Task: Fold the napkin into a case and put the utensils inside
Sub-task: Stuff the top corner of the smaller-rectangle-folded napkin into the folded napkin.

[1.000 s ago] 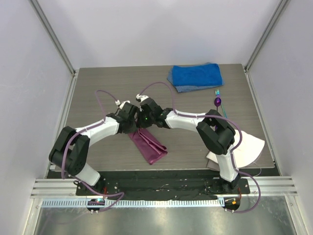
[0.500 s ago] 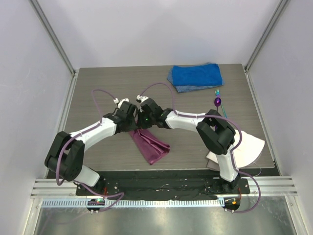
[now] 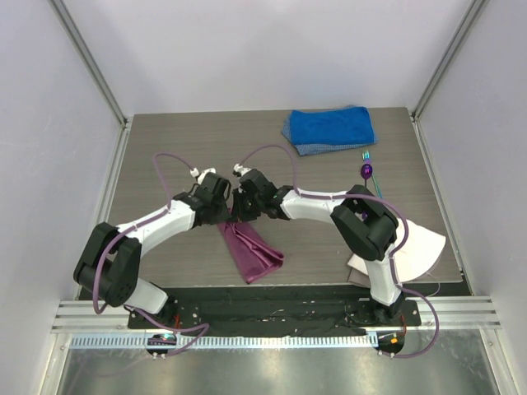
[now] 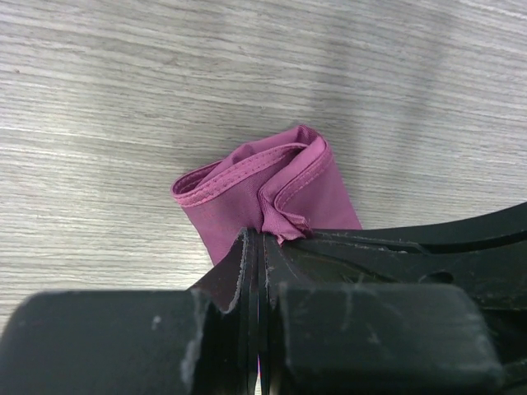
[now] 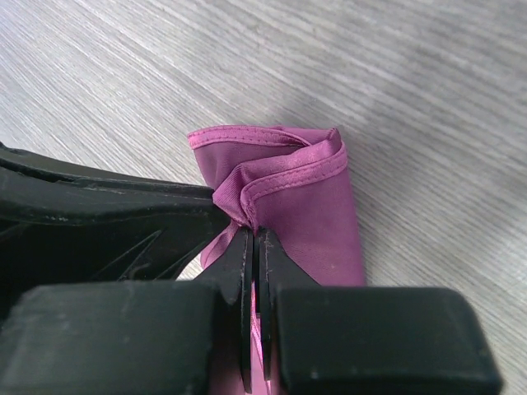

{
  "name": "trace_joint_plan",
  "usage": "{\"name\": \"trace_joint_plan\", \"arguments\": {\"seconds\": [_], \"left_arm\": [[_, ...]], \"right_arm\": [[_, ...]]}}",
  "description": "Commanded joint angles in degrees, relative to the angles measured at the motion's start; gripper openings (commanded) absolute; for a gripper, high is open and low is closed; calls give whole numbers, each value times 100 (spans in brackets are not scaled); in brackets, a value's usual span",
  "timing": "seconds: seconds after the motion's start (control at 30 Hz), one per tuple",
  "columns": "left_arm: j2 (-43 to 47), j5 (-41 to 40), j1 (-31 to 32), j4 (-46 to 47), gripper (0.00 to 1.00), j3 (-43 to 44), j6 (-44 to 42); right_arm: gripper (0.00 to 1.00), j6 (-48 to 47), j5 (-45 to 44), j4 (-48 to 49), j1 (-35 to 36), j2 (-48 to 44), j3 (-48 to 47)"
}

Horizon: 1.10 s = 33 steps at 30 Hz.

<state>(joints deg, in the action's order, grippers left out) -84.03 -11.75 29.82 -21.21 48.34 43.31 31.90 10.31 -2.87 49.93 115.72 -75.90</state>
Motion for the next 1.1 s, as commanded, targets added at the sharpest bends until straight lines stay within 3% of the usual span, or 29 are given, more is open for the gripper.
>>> {"name": "trace_joint_plan", "arguments": {"seconds": [0.0, 0.47, 1.07], "left_arm": [[89, 6, -38, 267, 0, -9, 64], [132, 23, -56, 126, 0, -35, -16], [361, 463, -47, 91, 0, -105, 11]], "right_arm": [[1, 158, 182, 182, 122, -357, 58], [1, -790, -214, -670, 210, -489, -223], [1, -528, 226, -776, 210, 55, -662]]}}
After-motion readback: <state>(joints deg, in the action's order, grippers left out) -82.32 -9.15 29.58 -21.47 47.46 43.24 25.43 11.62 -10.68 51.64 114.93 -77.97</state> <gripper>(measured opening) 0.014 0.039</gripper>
